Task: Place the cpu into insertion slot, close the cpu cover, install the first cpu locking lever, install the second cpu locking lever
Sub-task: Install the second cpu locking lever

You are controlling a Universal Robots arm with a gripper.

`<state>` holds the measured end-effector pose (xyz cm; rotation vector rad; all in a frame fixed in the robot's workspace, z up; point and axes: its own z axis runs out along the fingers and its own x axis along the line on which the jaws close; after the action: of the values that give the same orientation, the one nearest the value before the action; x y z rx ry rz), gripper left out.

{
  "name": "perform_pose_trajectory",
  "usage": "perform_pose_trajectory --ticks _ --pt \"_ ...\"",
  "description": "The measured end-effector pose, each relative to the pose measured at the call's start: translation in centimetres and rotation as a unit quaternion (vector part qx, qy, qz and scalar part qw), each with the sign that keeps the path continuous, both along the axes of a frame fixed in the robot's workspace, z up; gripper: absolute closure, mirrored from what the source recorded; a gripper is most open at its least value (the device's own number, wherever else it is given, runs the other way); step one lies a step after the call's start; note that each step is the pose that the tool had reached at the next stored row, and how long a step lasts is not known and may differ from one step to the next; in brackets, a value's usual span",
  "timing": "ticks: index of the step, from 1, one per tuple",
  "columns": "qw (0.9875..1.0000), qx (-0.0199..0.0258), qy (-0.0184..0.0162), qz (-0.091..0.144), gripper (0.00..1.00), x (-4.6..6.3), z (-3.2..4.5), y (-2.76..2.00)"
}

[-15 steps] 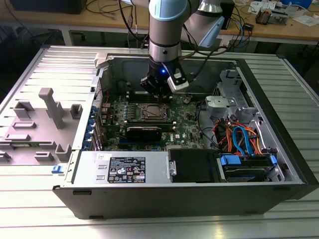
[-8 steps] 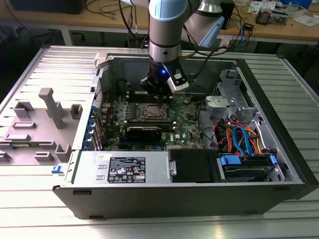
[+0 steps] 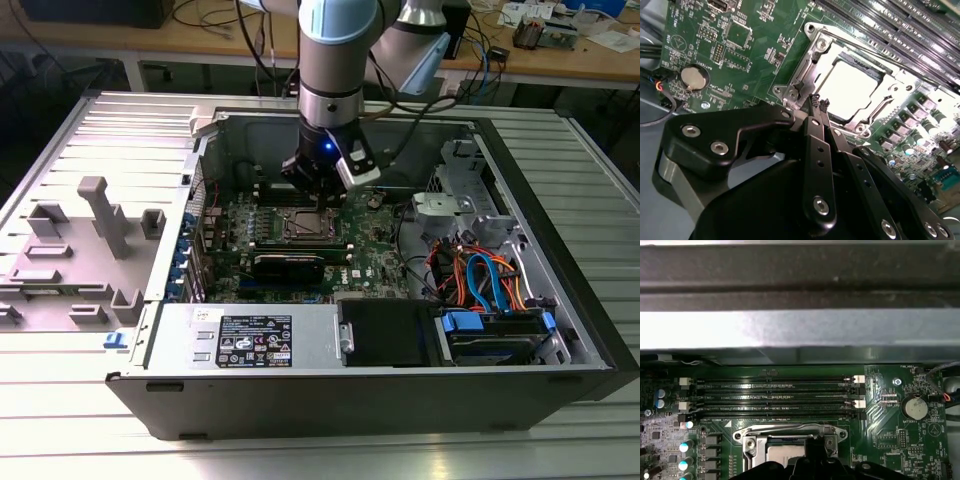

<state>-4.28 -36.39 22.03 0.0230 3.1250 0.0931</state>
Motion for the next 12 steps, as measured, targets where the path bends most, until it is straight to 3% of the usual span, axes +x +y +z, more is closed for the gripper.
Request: perform_pose_trajectory --ticks 7,12 --pt "1.0 0.0 0.0 0.0 0.89 0.31 0.11 -0.01" --pt "1.0 -0.0001 0.0 0.0 0.89 0.34 0.65 -0.04"
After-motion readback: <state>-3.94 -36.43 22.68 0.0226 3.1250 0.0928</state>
